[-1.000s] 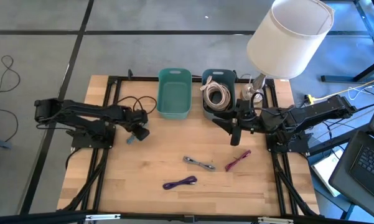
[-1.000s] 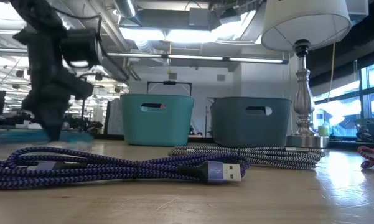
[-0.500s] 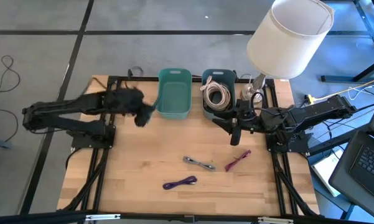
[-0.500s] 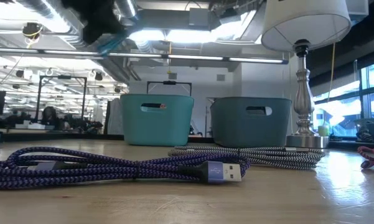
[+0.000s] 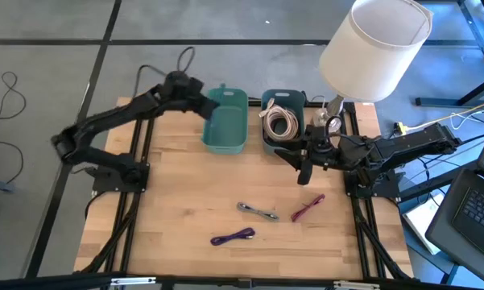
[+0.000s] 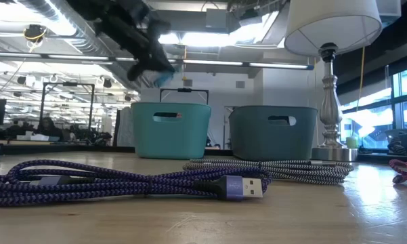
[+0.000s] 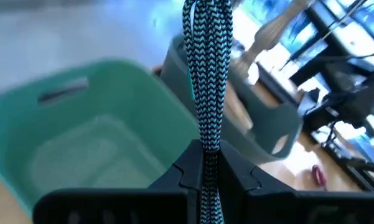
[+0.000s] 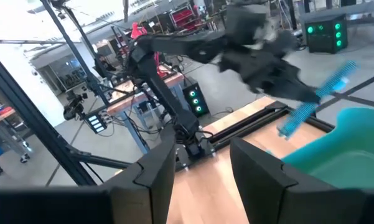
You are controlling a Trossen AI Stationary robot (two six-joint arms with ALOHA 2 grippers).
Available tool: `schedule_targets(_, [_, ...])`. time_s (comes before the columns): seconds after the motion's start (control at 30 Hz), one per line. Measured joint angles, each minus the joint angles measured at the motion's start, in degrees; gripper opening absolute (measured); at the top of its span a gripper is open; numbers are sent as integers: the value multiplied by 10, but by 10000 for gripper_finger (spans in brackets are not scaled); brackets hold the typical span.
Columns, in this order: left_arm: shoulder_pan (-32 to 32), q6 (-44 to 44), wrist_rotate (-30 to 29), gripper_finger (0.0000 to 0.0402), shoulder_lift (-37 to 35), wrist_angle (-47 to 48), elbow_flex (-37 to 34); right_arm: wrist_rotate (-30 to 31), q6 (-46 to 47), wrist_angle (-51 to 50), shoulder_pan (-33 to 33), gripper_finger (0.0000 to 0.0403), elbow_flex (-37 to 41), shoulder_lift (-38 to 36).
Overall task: Pick & Place USB Port
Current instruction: Put the blue USB cable into the green bin, then put the pink USB cable into the green bin
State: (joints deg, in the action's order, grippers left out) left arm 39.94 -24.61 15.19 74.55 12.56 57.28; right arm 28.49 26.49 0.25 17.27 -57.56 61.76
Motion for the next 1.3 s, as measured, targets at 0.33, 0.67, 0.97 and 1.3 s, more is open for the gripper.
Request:
schedule_targets(0.33, [7,1,9,17,201,104,72,0,1,0,22,158,0,0])
schedule_targets(0.67, [-6,-12,1,17,290,81,73,3,-4,-10,25,158,0,0])
schedule_targets(0.97, [-9,-17,0,23,308,59,73,5,-14,-15,25,158,0,0])
schedule_targets(1.3, [-8,-8,32,152,308,41,73,5,-14,-15,25,158,0,0])
